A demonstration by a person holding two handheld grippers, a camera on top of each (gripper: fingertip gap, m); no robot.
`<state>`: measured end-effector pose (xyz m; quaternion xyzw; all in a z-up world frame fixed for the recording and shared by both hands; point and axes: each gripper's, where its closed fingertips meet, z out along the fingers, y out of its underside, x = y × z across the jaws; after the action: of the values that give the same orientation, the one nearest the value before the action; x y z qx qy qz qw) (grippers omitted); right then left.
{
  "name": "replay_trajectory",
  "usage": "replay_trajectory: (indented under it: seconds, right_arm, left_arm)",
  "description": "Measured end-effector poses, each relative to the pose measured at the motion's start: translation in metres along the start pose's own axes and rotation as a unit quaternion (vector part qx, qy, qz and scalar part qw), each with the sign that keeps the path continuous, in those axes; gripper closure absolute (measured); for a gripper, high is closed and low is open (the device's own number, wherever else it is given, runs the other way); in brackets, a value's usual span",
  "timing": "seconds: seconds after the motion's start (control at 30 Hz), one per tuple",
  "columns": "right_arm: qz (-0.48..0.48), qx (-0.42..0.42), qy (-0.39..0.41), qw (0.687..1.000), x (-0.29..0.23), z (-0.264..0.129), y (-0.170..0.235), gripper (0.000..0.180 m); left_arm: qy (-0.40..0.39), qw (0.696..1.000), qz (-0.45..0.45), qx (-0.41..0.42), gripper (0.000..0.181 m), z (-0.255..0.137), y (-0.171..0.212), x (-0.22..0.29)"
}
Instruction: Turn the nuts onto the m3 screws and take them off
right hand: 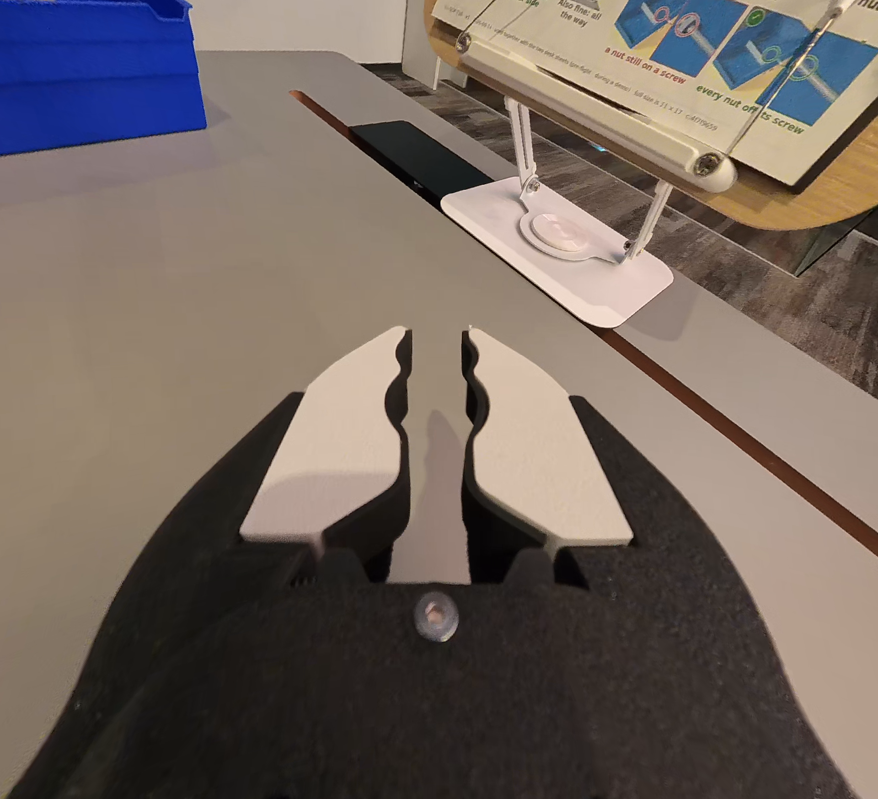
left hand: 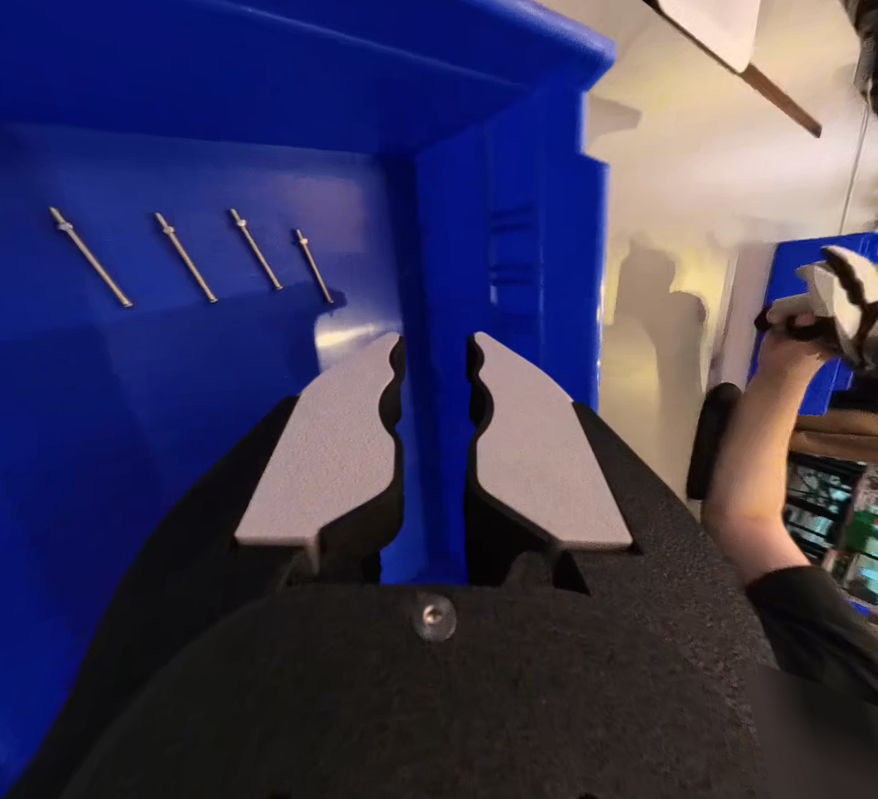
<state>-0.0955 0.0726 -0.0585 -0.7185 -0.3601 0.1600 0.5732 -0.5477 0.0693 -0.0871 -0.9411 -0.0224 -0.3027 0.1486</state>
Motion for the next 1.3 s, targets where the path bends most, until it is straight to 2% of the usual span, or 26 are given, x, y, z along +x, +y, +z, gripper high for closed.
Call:
replay_trajectory:
  seconds: [0.33,0.63,1.3]
  right_arm:
    - [-0.025,-0.015,-0.007,1.0,-0.004,0.001,0.004,0.159]
    - [-0.013,-0.008,-0.004,1.0,0.002,-0.003,0.003,0.159]
    - [-0.016,-0.01,-0.011,1.0,-0.001,-0.003,0.003,0.159]
  left_arm:
    - [-0.168,0.985,0.012,-0.039,0.154,0.018,-0.006,-0.043]
    - [-0.16,0.986,-0.003,-0.042,0.157,0.036,-0.013,-0.039]
    - [-0.198,0.98,0.001,-0.036,0.16,0.04,-0.014,-0.055]
